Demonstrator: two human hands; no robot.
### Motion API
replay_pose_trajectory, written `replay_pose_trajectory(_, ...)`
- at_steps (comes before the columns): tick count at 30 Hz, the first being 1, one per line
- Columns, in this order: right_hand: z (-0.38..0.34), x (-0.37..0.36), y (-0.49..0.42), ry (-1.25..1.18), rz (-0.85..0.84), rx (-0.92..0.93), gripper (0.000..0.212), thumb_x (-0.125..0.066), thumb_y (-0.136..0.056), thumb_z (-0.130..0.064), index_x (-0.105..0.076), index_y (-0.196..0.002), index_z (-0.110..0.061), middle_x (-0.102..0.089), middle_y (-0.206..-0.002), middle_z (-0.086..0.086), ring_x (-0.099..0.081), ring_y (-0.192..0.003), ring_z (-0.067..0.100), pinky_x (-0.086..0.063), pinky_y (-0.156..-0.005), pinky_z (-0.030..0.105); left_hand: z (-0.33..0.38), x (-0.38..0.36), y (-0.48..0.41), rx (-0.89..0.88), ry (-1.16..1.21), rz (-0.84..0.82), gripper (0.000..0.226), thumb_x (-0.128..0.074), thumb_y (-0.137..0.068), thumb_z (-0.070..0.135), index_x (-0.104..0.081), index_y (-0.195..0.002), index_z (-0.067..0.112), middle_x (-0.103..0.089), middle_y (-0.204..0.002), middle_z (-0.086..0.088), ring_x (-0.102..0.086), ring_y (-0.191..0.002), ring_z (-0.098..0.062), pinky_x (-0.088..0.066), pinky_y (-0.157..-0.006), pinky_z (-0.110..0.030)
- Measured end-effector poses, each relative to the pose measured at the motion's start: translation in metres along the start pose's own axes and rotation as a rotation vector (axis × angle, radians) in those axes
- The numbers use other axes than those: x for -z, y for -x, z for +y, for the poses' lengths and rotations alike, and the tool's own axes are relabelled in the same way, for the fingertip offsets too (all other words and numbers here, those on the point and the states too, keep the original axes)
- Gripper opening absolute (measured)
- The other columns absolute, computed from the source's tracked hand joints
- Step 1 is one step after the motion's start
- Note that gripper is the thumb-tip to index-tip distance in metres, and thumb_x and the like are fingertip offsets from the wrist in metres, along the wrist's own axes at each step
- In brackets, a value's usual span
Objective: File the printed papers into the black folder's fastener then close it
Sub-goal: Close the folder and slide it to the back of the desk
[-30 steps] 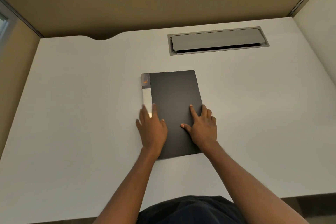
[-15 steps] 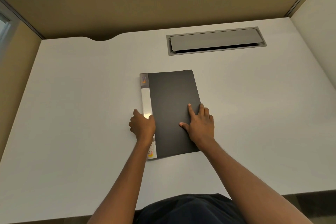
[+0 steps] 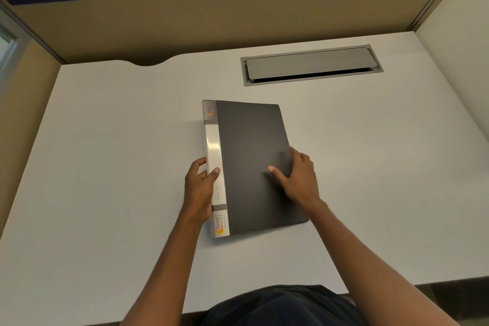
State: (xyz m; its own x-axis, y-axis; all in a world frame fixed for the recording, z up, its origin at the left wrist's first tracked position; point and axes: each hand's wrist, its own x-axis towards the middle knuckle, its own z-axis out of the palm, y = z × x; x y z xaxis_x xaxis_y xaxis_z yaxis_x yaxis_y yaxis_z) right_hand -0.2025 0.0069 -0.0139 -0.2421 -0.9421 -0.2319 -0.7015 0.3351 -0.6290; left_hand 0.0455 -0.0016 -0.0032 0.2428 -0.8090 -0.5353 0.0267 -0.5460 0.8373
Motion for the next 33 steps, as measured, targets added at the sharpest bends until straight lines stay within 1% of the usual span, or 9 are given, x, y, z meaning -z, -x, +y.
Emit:
replay_pose_trajectory(2,0.002,0.007,-0.006,-0.248,-0.003,-0.084,0.091,-0.074,-0.084,-0.056,-0.031,-0.157,-0.022,-0.048,-0.149,0.007,-0.049,-0.137,0.028,-0.046,-0.111,0.041,0.0,0.003,-0.002,0.006,0.041,-0.016,0.04,-0.069,-0.096,0.017,-0.055,-0.132,0.029,-0.072,-0.121,-0.005,-0.074,-0.096,-0.032,-0.064,-0.081,-0.052)
replay_pose_trajectory(5,0.002,0.016,-0.013,-0.437,-0.062,-0.167,0.091,-0.079,-0.082,-0.053,-0.032,-0.155,-0.027,-0.057,-0.134,-0.003,-0.061,-0.116,0.019,-0.048,-0.09,0.027,0.001,0.009,-0.006,0.011,0.075,-0.027,0.04,-0.069,-0.096,0.017,-0.057,-0.133,0.028,-0.072,-0.125,-0.007,-0.073,-0.101,-0.036,-0.061,-0.088,-0.058)
replay_pose_trajectory(9,-0.007,0.018,-0.018,-0.504,-0.145,-0.192,0.084,-0.085,-0.079,-0.044,-0.04,-0.149,-0.029,-0.062,-0.129,-0.002,-0.067,-0.108,0.018,-0.056,-0.086,0.029,0.001,0.02,-0.015,0.025,0.13,-0.024,0.039,-0.068,-0.097,0.015,-0.058,-0.132,0.029,-0.072,-0.121,-0.007,-0.071,-0.098,-0.033,-0.063,-0.08,-0.05)
replay_pose_trajectory(12,-0.025,0.009,-0.019,-0.398,-0.132,-0.132,0.074,-0.087,-0.078,-0.031,-0.049,-0.141,-0.028,-0.067,-0.121,-0.002,-0.068,-0.103,0.016,-0.051,-0.076,0.017,0.005,0.03,-0.022,-0.001,0.101,0.007,0.037,-0.068,-0.098,0.016,-0.056,-0.131,0.029,-0.071,-0.119,-0.003,-0.072,-0.095,-0.029,-0.063,-0.076,-0.044)
replay_pose_trajectory(18,-0.08,-0.024,-0.029,-0.279,-0.053,-0.067,0.076,-0.087,-0.076,-0.023,-0.049,-0.142,-0.018,-0.061,-0.133,0.006,-0.06,-0.119,0.024,-0.05,-0.103,0.037,0.021,0.067,-0.047,-0.131,-0.092,0.165,0.038,-0.07,-0.096,0.027,-0.062,-0.134,0.025,-0.071,-0.114,0.004,-0.072,-0.092,-0.02,-0.061,-0.071,-0.035)
replay_pose_trajectory(23,-0.127,-0.048,-0.053,-0.296,-0.027,-0.034,0.075,-0.083,-0.081,-0.017,-0.043,-0.145,-0.019,-0.051,-0.135,0.005,-0.054,-0.123,0.023,-0.038,-0.1,0.024,0.05,0.086,-0.088,-0.153,-0.212,0.201,0.035,-0.068,-0.098,0.024,-0.064,-0.133,0.019,-0.072,-0.117,-0.003,-0.072,-0.099,-0.03,-0.061,-0.088,-0.049)
replay_pose_trajectory(26,-0.153,-0.054,-0.078,-0.307,-0.022,-0.033,0.075,-0.081,-0.084,-0.015,-0.04,-0.146,-0.02,-0.048,-0.138,0.005,-0.053,-0.125,0.024,-0.041,-0.106,0.032,0.074,0.092,-0.119,-0.173,-0.274,0.196,0.032,-0.068,-0.098,0.024,-0.066,-0.13,0.016,-0.073,-0.12,-0.007,-0.071,-0.101,-0.033,-0.059,-0.093,-0.055)
replay_pose_trajectory(29,-0.174,-0.057,-0.107,-0.312,-0.027,-0.053,0.072,-0.08,-0.086,-0.014,-0.04,-0.145,-0.017,-0.047,-0.138,0.007,-0.054,-0.125,0.028,-0.044,-0.109,0.038,0.101,0.093,-0.154,-0.187,-0.302,0.172,0.03,-0.067,-0.099,0.022,-0.069,-0.127,0.015,-0.074,-0.118,-0.008,-0.072,-0.101,-0.033,-0.06,-0.092,-0.052)
replay_pose_trajectory(33,-0.193,-0.062,-0.146,-0.301,-0.034,-0.07,0.067,-0.079,-0.087,-0.013,-0.042,-0.143,-0.013,-0.047,-0.137,0.01,-0.056,-0.123,0.031,-0.045,-0.107,0.037,0.132,0.087,-0.2,-0.17,-0.35,0.147,0.029,-0.067,-0.098,0.016,-0.07,-0.126,0.01,-0.074,-0.12,-0.012,-0.071,-0.104,-0.036,-0.059,-0.094,-0.048)
